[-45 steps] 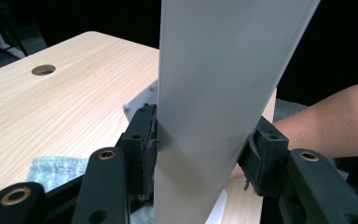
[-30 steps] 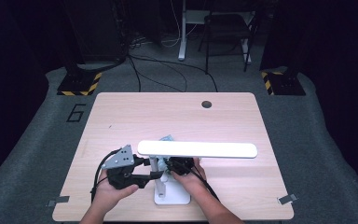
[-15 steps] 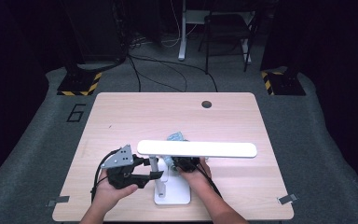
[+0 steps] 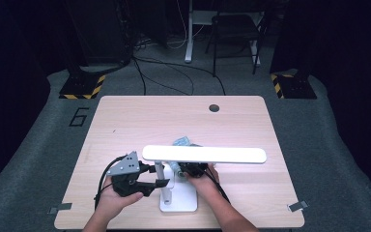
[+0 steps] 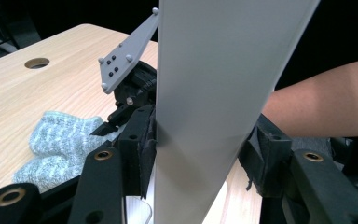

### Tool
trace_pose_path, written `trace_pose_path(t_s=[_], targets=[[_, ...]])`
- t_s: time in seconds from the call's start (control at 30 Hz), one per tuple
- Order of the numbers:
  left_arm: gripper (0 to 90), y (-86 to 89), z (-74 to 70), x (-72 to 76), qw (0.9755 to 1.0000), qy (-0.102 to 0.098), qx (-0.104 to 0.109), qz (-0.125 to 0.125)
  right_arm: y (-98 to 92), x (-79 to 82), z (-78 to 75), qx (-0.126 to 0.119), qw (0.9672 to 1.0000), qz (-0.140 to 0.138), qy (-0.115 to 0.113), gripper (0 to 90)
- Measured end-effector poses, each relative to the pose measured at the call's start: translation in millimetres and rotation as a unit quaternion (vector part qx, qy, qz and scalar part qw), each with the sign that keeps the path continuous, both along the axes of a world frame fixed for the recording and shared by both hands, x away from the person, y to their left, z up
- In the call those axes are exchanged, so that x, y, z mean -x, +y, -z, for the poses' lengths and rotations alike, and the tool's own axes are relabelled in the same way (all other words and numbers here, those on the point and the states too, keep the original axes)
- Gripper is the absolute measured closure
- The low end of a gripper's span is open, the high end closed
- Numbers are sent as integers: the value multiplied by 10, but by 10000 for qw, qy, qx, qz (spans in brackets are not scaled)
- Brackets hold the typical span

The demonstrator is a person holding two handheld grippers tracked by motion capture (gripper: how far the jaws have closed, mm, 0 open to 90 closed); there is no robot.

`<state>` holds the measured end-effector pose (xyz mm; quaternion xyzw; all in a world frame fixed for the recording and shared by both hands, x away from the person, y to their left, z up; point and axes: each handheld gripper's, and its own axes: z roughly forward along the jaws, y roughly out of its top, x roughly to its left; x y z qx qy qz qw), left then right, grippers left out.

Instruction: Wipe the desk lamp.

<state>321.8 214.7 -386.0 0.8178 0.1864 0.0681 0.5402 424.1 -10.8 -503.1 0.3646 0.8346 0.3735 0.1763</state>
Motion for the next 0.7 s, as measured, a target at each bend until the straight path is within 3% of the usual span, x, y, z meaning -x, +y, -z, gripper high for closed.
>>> trace_pose_path(t_s=[0.1,0.33,0.5,0.7], targets=[[484,2,-3,2,10000,-15,2,12,16,-2,6,-112,9998,146,45,674],[495,18,-25,7,9997,52,-76,242,58,-16,0,-72,9999,75,86,673],[482,6,-28,-3,9993,-6,109,358,93,-27,5,-77,10000,13,21,672],[503,-4,-41,-21,9990,-83,112,420,129,-67,-18,-56,9998,-49,168,671]])
